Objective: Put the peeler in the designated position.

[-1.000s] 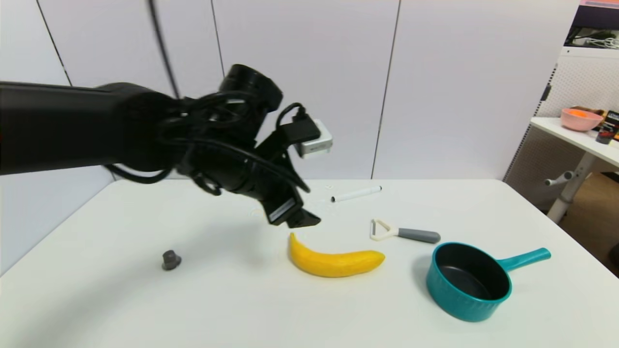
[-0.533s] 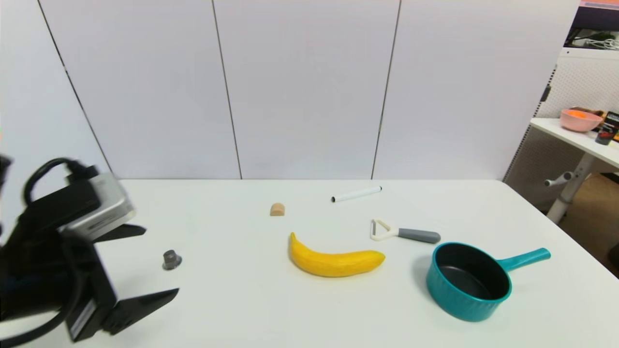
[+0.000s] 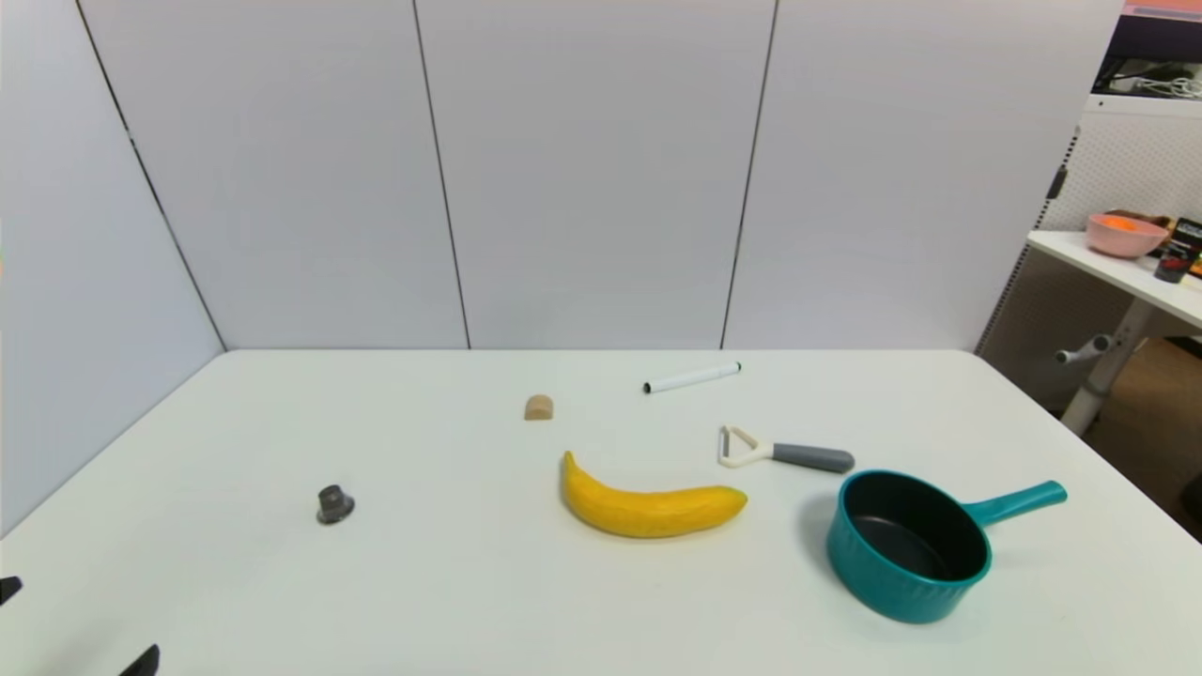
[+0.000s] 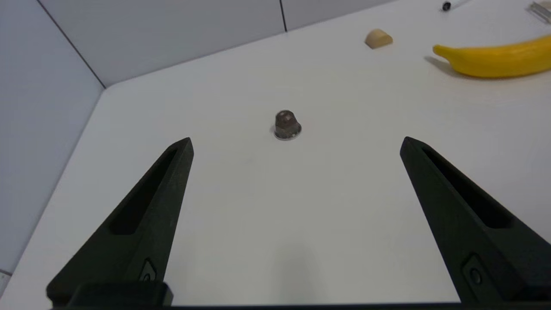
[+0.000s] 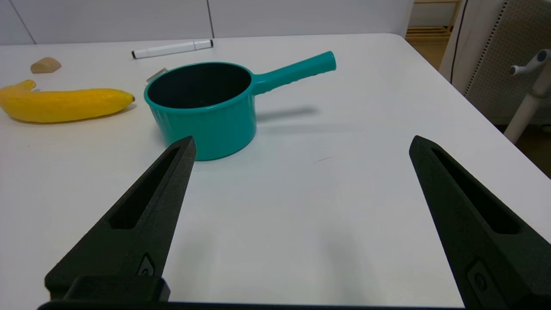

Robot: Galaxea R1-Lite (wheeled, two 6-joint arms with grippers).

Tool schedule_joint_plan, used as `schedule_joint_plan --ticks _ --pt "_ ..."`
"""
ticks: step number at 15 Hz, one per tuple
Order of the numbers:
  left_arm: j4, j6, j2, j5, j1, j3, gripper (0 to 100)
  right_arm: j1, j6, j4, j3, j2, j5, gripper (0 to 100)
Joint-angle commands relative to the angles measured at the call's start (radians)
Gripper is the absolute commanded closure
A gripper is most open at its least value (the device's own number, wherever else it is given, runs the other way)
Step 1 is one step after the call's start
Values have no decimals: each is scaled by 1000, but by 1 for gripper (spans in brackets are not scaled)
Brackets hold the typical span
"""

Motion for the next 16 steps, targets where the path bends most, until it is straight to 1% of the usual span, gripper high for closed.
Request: schedule_joint_plan --ticks 1,2,4,6,7,9,11,16 --pt "-49 -7 -169 -6 85 120 0 0 0 0 2 1 0 0" --pt "-41 -11 -207 -9 100 142 0 0 0 0 2 1 0 0" --pt "68 -51 -327 -4 111 142 0 0 0 0 2 1 0 0" --pt "160 -97 -402 46 111 142 0 0 0 0 2 1 0 0" --pt "186 -123 -401 46 111 142 0 0 0 0 2 1 0 0" --pt "186 -197 -401 51 111 142 0 0 0 0 2 1 0 0" --pt "183 -249 -401 78 113 142 0 0 0 0 2 1 0 0" --pt "183 -268 -401 86 111 142 0 0 0 0 2 1 0 0"
